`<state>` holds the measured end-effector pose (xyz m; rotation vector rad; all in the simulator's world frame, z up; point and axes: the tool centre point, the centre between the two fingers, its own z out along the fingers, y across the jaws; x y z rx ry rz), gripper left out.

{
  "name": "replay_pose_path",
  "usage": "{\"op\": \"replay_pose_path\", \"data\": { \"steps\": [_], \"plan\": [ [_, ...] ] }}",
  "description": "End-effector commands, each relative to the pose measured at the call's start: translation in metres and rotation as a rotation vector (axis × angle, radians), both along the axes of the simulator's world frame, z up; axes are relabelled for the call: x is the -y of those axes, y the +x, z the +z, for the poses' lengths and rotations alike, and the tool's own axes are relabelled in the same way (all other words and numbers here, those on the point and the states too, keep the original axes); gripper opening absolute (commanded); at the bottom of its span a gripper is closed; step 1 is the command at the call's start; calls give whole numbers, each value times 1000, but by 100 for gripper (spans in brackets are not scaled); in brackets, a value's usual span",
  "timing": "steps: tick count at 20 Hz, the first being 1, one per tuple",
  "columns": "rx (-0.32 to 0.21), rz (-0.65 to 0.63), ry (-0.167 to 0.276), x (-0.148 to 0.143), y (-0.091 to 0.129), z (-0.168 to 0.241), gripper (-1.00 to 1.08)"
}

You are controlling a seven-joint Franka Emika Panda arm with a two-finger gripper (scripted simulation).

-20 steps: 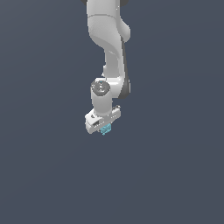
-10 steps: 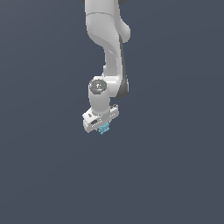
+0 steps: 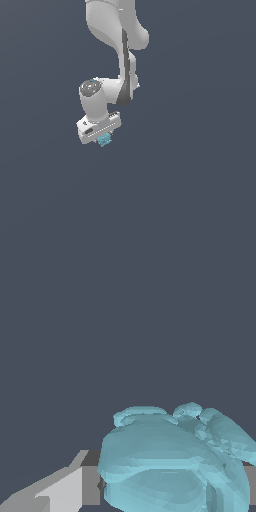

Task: Pick up the object and move it to a goal position.

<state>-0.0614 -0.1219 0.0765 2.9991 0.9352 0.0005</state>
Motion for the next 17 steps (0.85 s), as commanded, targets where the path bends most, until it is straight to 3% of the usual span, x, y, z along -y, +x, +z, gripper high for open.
{"op": "replay_pose_path", "data": {
  "steps": [1, 9, 17],
  "plan": [
    [0, -1, 0, 26, -7, 11, -100],
    [0, 0, 1, 86, -23, 38, -100],
    [0, 0, 0, 108, -26, 47, -100]
  ]
}}
